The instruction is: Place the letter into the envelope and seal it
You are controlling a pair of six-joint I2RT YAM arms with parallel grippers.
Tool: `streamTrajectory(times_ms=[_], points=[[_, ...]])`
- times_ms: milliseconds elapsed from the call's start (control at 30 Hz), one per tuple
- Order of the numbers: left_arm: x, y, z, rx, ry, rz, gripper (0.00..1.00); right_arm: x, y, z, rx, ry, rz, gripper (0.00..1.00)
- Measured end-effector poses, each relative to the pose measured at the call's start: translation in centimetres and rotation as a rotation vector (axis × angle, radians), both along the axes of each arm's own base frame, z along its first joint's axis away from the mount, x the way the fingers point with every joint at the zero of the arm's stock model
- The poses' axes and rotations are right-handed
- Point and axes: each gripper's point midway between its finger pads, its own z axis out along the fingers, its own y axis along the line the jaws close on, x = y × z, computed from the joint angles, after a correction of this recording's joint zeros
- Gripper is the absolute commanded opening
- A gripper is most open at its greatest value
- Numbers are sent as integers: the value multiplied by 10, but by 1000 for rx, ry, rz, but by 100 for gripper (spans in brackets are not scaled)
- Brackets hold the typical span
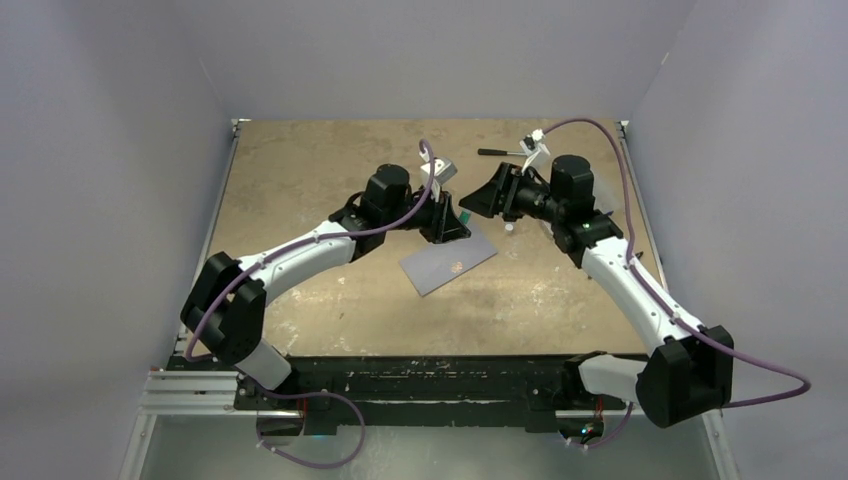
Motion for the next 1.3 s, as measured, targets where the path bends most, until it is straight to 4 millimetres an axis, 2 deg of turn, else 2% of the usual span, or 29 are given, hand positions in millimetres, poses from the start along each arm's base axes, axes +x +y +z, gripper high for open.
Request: streamTrajectory(times_ms=[100, 233, 367, 467, 567, 800, 967, 1167, 1200, 1267, 1300], points=[[1, 1, 2, 5, -43, -12, 0, 5, 0, 14, 6, -5, -19, 58], [3, 1, 8, -4, -75, -11, 0, 7, -1, 26, 6, -12, -26, 61], [4, 0, 12, -12, -94, -11, 0, 7, 3, 19, -11, 16, -14, 62], [4, 0, 12, -13, -95, -10, 0, 5, 6, 4, -38, 65, -2, 46], [4, 0, 12, -14, -94, -10, 0, 4, 8, -4, -51, 87, 6, 28], [-1, -2, 21, -51, -86, -45, 0, 0, 9, 7, -31, 55, 8, 2], [-15, -3, 33, -95, -51, -142, 0, -14, 11, 20, 11, -42, 79, 0], [-51, -2, 68, -175, -53, -344, 0, -56, 17, 59, 124, -359, 292, 0], [-59, 0, 77, -191, -65, -380, 0, -65, 18, 68, 142, -422, 334, 4], [-68, 2, 93, -212, -99, -415, 0, -74, 20, 83, 160, -498, 385, 52], [-68, 2, 99, -212, -116, -410, 0, -73, 20, 90, 161, -515, 385, 70]])
